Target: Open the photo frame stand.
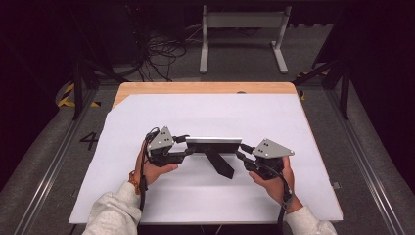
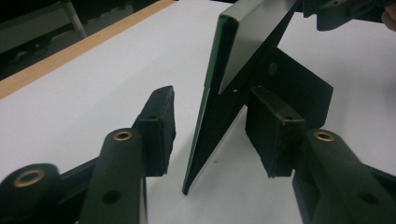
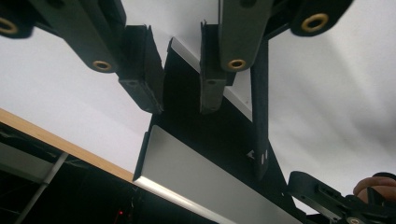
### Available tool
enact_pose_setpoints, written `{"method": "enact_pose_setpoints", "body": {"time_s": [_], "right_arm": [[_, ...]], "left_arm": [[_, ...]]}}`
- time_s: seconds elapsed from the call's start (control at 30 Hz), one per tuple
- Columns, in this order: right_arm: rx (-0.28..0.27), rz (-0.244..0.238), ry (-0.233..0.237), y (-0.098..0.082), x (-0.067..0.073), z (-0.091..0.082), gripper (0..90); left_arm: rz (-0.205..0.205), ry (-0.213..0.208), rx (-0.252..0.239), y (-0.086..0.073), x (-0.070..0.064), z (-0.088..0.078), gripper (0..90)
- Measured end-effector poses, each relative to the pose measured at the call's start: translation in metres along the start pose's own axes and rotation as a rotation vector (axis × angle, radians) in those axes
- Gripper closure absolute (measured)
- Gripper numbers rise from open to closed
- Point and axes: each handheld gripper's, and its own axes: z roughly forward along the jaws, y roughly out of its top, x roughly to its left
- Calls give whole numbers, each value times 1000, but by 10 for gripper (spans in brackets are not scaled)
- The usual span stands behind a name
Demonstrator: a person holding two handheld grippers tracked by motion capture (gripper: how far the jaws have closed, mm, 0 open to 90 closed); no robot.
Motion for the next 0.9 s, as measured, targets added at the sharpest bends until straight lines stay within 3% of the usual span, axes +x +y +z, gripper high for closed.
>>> {"method": "enact_pose_setpoints", "body": {"time_s": [0.2,0.33,0.57,0.9], "right_arm": [[20,-20,-36,-3,-1,1,725],[16,23,-29,-7,-7,2,722],[12,2,-19,-4,-2,4,757],[10,31,-14,-4,-8,11,803]], "left_arm": [[8,-8,11,1,-2,1,586],[13,-19,15,1,-2,2,620],[11,-20,18,1,-3,2,686],[14,-20,26,1,-4,2,688]]}}
